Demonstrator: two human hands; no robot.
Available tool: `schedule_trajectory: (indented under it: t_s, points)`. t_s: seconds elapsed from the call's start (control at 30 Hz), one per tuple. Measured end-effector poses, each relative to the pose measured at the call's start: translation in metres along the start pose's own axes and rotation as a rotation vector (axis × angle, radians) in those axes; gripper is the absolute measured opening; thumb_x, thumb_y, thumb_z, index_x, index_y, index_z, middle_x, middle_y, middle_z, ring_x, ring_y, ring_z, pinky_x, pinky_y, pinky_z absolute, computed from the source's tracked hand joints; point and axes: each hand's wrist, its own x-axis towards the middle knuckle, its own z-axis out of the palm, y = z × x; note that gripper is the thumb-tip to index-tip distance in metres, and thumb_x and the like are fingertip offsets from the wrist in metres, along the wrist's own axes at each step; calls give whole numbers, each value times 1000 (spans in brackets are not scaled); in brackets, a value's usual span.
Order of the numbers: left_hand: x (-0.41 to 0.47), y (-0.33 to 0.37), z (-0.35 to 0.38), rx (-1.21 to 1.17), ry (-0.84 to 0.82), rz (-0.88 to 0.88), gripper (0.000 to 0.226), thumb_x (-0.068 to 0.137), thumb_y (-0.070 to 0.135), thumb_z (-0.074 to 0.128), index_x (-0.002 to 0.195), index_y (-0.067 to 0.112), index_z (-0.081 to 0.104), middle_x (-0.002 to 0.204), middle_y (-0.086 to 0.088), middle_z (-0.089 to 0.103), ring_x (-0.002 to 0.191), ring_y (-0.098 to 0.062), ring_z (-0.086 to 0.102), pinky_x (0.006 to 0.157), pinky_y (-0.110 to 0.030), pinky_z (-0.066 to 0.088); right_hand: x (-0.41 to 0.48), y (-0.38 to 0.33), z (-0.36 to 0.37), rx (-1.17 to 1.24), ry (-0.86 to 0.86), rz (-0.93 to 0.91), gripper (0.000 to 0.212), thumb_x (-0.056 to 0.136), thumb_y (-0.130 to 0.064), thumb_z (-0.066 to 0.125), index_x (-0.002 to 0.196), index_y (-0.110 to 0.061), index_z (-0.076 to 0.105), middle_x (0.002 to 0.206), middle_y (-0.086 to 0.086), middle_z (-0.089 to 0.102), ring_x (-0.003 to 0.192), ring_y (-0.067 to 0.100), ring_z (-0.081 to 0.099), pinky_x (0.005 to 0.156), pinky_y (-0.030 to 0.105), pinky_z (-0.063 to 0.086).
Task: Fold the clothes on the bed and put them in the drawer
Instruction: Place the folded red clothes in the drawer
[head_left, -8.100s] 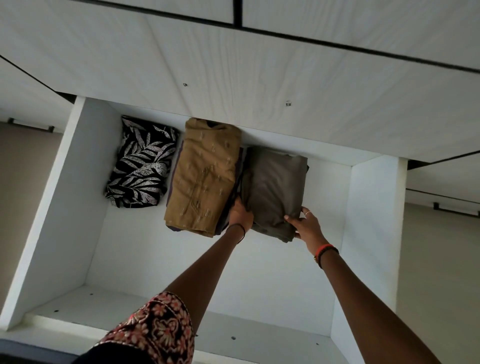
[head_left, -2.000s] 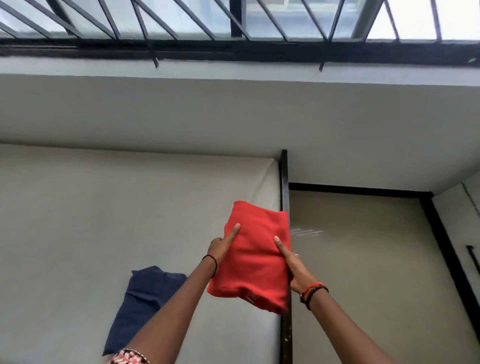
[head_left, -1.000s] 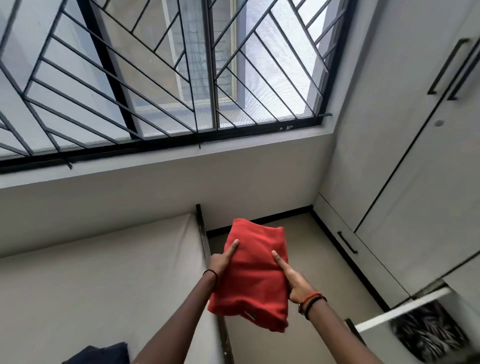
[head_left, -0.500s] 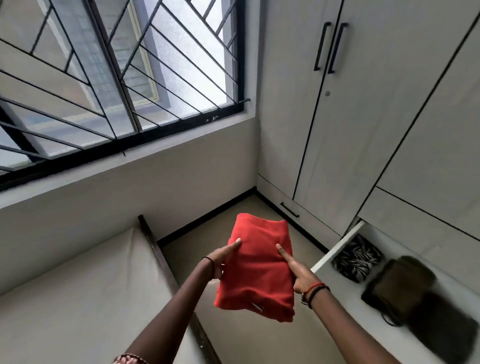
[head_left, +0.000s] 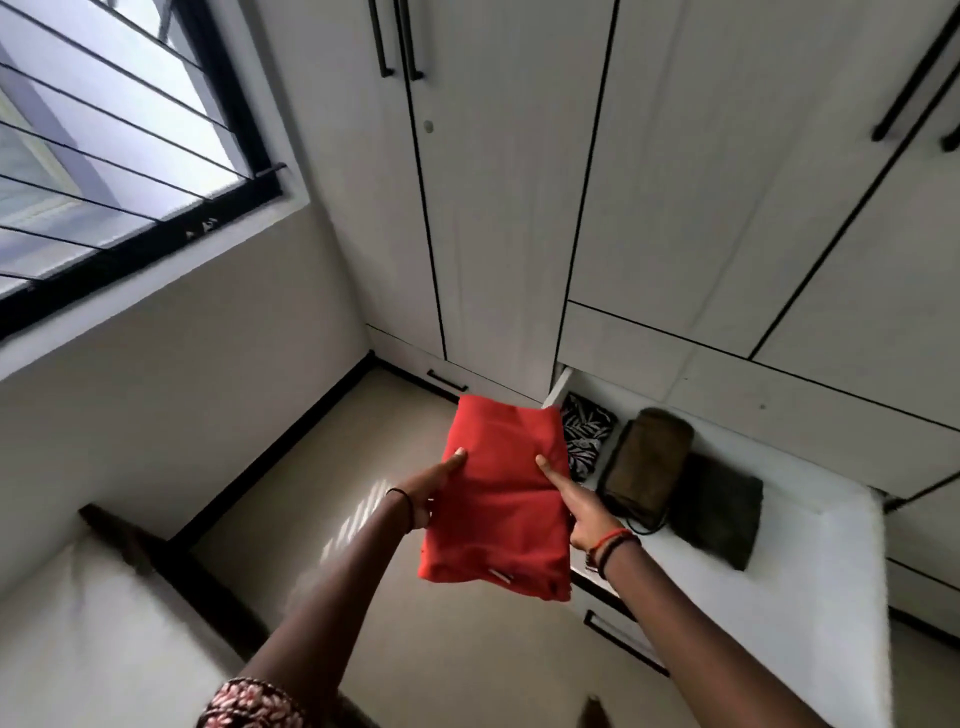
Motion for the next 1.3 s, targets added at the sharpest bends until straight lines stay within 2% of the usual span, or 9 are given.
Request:
schedule_trajectory:
  t_s: [0.1,0.3,0.43,0.57,0.7,0.97,1.03,1.13,1.3]
  points:
    - [30,13,48,47,-24,-16,70,74,62,66,123,13,54,129,-7,48,123,-23,46,108,-39,39,18,-11,-48,67,28,-3,85,42,-53,91,114,-16,67,107,9,72,97,26,69,91,50,52]
    - [79,35,156,99,-122,-32,86,59,65,75,121,9,57,124,-7,56,116,-22,52,104,-37,42,34,-42,-141,207,122,-56,45,71,-36,80,111,-18,67,108,8,71,98,24,68,85,44,55]
    - [113,39,208,152,-196,-32,90,50,64,79,120,10,62,123,-11,63,115,-25,58,103,-40,45,42,-48,-195,239,158,-55,65,58,-47,86,112,-15,68,107,10,72,97,25,69,85,43,56]
    - [114,48,259,237,-247,-78,58,79,52,66,118,10,59,118,-7,60,109,-21,54,93,-30,45,51,-47,-238,269,221,-49,64,59,-50,84,113,-18,67,104,7,73,95,24,70,86,44,55]
    - [136,45,296,313,-296,-120,46,85,50,61,117,17,58,118,-5,57,101,-17,51,83,-27,44,61,-37,-269,314,316,-34,77,48,-53,89,112,-16,68,103,8,73,95,25,70,89,47,54]
    - [203,15,315,349,-332,-222,58,86,46,62,131,11,53,127,-8,56,106,-20,51,94,-33,43,98,9,-286,394,398,26,59,67,-48,80,114,-17,64,103,9,73,94,26,70,77,40,58]
    - [224,1,312,346,-315,-244,55,88,43,60,130,9,52,126,-9,56,105,-21,51,94,-33,42,118,25,-285,384,410,56,71,57,-57,83,114,-19,63,104,8,72,94,27,69,76,39,57]
    - [257,-23,297,339,-280,-287,59,87,46,61,132,9,51,133,-8,53,120,-24,48,99,-34,40,148,50,-280,354,406,120,88,41,-64,83,114,-20,63,104,7,72,95,27,69,82,43,57]
    - [313,-59,264,307,-225,-358,65,84,50,62,133,8,51,135,-9,52,124,-25,48,109,-39,36,203,87,-269,361,380,219,90,37,-61,86,113,-18,65,105,9,72,94,27,69,79,41,58]
